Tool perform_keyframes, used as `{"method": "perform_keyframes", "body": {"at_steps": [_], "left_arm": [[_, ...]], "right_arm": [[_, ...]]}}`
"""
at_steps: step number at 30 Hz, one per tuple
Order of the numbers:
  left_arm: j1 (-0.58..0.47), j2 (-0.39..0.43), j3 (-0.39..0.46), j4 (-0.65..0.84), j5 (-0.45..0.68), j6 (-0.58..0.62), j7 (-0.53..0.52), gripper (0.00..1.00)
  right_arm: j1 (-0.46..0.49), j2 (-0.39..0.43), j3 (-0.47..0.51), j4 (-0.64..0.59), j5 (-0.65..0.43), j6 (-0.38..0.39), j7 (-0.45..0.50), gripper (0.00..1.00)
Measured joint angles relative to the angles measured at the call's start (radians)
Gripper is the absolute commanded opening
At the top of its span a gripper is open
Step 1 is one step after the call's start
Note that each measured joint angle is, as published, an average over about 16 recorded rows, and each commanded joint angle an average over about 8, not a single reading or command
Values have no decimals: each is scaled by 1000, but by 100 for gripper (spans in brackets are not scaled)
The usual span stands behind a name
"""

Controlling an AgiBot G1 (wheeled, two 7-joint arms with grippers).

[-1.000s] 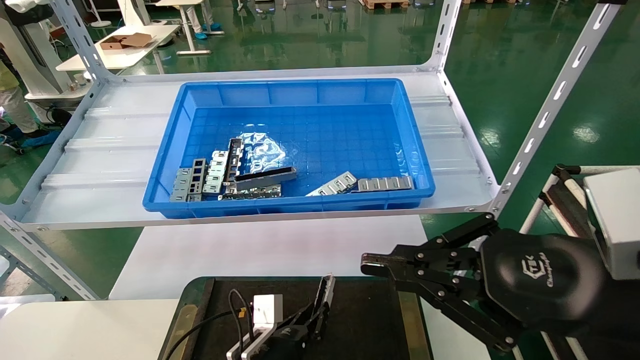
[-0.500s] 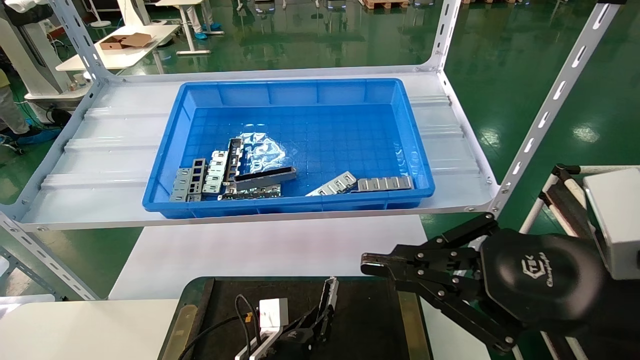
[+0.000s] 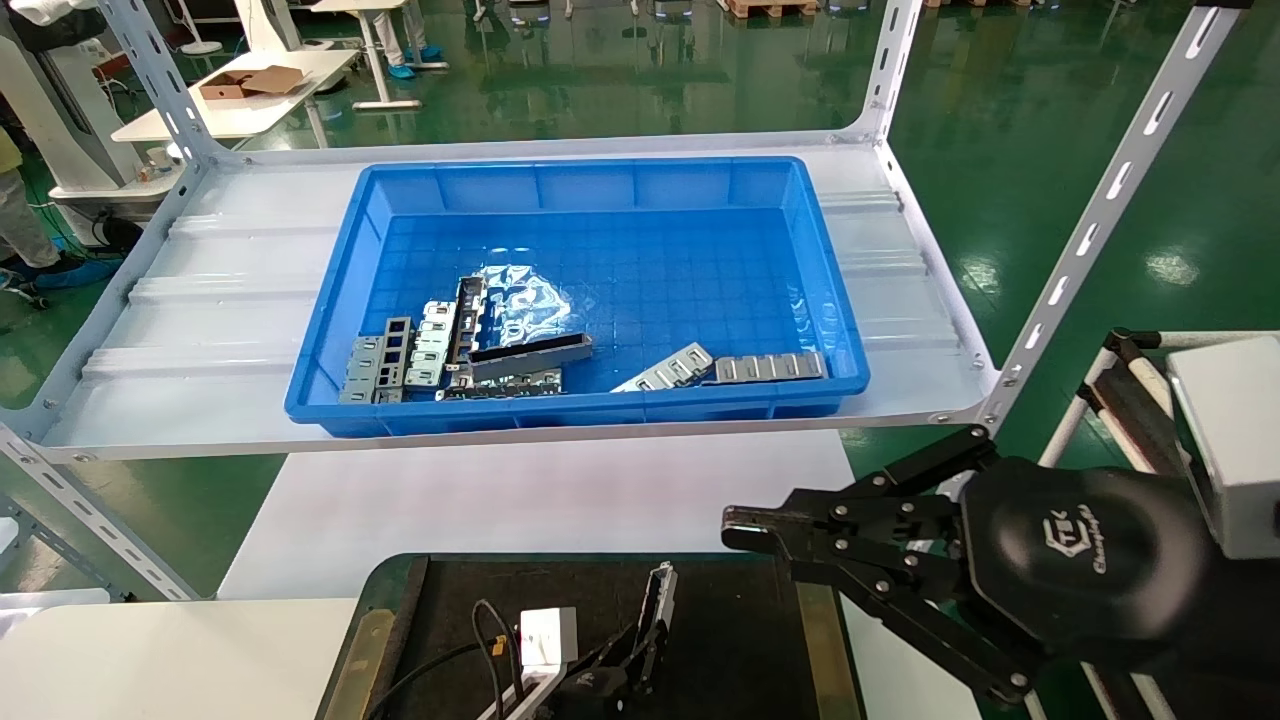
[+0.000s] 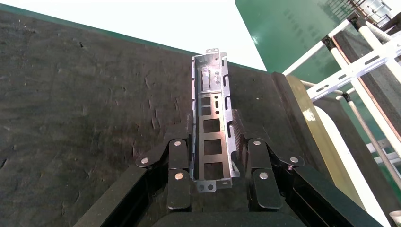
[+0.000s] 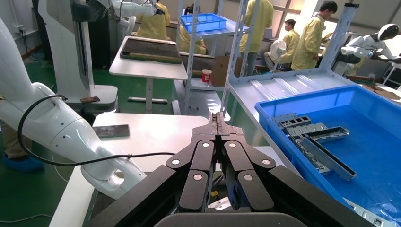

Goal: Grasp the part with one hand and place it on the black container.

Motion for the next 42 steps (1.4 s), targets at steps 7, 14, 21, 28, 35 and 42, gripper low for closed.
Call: {"method": "perform_keyframes", "body": {"at_steps": [7, 14, 21, 28, 35, 42], "left_arm": [[5, 2, 2, 0, 3, -7, -4, 4], [7, 2, 7, -3, 4, -17, -11, 82], [6, 2, 13, -7, 5, -27, -21, 100], [2, -2, 15, -19, 8, -26, -28, 100], [1, -25, 11, -44, 17, 10, -27, 100], [2, -89, 11, -87, 21, 97, -28, 100]], "right_arm": [[0, 0, 0, 0, 0, 0, 0, 13], [0, 0, -1, 0, 1, 0, 0, 95], [0, 0, -1, 0, 1, 0, -1, 100], [0, 1, -1, 0, 1, 1, -1, 100], [0, 1, -2, 0, 1, 1, -1, 100], [0, 1, -2, 0, 1, 1, -1, 100]]}}
